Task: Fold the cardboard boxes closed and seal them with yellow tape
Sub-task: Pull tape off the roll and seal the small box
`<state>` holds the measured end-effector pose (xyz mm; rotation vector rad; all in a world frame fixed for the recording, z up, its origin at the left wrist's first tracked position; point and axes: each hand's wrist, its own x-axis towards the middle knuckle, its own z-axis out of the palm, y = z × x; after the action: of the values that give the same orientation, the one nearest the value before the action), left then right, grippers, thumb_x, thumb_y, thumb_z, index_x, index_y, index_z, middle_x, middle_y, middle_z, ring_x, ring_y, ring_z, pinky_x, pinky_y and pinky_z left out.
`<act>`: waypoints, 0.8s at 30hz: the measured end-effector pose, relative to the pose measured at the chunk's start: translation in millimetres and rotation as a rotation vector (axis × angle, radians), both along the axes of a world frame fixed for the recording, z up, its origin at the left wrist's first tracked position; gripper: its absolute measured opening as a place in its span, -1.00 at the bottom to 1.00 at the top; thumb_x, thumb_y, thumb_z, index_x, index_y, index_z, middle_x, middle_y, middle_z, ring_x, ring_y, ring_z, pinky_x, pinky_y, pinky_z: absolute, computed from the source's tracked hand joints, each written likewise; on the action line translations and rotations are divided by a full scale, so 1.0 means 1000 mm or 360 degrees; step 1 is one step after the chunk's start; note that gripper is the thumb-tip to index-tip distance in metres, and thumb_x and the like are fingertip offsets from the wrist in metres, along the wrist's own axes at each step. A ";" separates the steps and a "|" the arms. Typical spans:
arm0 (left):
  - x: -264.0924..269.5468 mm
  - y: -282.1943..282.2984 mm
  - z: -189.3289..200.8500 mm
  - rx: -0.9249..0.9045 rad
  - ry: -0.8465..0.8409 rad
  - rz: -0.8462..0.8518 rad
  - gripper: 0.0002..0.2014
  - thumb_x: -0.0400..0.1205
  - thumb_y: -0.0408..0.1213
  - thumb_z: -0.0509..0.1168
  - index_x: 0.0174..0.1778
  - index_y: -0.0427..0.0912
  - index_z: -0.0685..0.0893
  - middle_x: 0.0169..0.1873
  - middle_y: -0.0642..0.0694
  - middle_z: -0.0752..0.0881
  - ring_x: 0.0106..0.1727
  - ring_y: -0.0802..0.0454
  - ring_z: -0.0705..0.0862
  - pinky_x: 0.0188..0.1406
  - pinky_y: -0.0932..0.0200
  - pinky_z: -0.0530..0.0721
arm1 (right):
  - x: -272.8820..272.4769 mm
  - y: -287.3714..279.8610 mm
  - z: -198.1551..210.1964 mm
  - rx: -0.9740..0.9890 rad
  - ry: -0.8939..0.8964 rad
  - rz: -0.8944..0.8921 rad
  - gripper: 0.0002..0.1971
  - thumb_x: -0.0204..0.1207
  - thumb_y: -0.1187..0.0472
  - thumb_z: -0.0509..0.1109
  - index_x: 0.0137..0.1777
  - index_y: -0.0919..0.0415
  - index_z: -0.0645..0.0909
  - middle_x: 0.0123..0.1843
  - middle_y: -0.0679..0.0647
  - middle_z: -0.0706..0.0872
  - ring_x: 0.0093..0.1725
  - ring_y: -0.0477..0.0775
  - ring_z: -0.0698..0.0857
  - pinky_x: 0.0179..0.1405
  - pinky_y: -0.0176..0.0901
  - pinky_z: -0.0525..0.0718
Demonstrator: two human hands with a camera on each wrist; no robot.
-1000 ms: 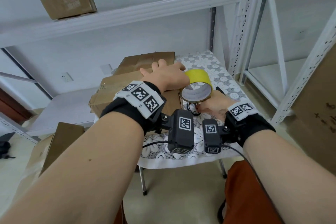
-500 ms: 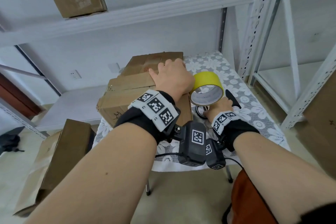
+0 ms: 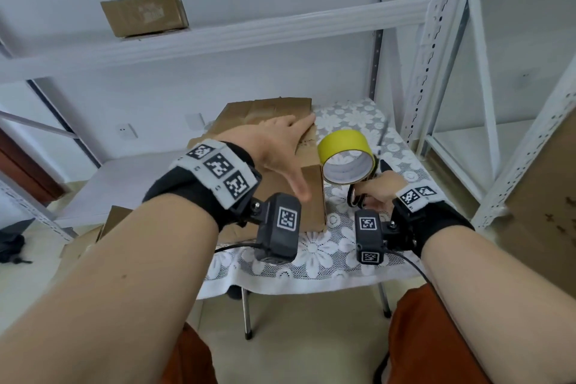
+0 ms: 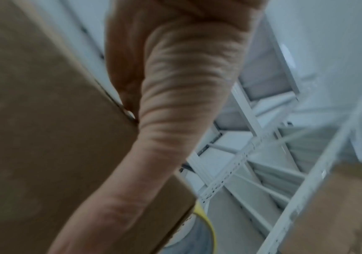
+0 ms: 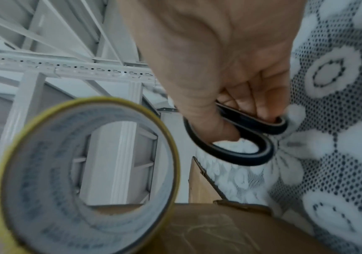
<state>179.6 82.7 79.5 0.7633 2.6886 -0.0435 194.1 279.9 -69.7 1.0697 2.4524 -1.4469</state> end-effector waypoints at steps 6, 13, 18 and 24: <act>-0.003 -0.001 0.008 0.0015 0.0312 0.0020 0.28 0.21 0.04 0.65 0.71 0.12 -0.07 0.56 -0.19 0.25 0.56 -0.26 0.23 0.50 -0.19 0.37 | 0.022 0.004 0.024 -0.0158 0.0490 -0.0001 -0.74 0.44 0.27 0.52 -0.30 0.27 0.47 -0.42 0.16 0.57 -0.48 0.07 0.53 -0.51 -0.17 0.56; -0.022 -0.016 0.031 0.0234 0.0792 0.0083 0.34 0.13 0.09 0.67 0.72 0.04 -0.06 0.55 -0.23 0.28 0.54 -0.30 0.27 0.56 -0.14 0.28 | 0.019 -0.013 0.053 -0.0431 0.0903 -0.0015 -0.86 0.48 0.41 0.46 -0.15 0.29 0.53 -0.28 0.20 0.66 -0.39 0.07 0.65 -0.61 -0.26 0.50; -0.023 -0.034 -0.022 0.0088 0.0586 0.0234 0.35 0.15 0.08 0.66 0.72 -0.01 -0.08 0.63 -0.21 0.19 0.65 -0.24 0.15 0.63 -0.21 0.14 | 0.025 -0.031 0.069 -0.0522 0.1097 0.0242 -0.64 0.45 -0.08 0.49 -0.29 0.19 0.51 -0.49 0.09 0.55 -0.52 0.03 0.50 -0.53 -0.19 0.33; -0.026 -0.040 -0.020 0.0195 0.0628 0.0287 0.30 0.17 0.08 0.66 0.71 -0.06 -0.03 0.61 -0.21 0.23 0.63 -0.24 0.17 0.63 -0.20 0.14 | 0.039 -0.058 0.078 -0.0779 0.0462 0.1075 -0.32 0.29 -0.51 0.23 -0.21 0.21 0.48 -0.41 0.12 0.52 -0.44 0.11 0.48 -0.44 -0.14 0.34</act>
<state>153.1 43.1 59.6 0.5933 3.1508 0.0172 233.5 222.1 8.6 -0.0690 2.0942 -1.8556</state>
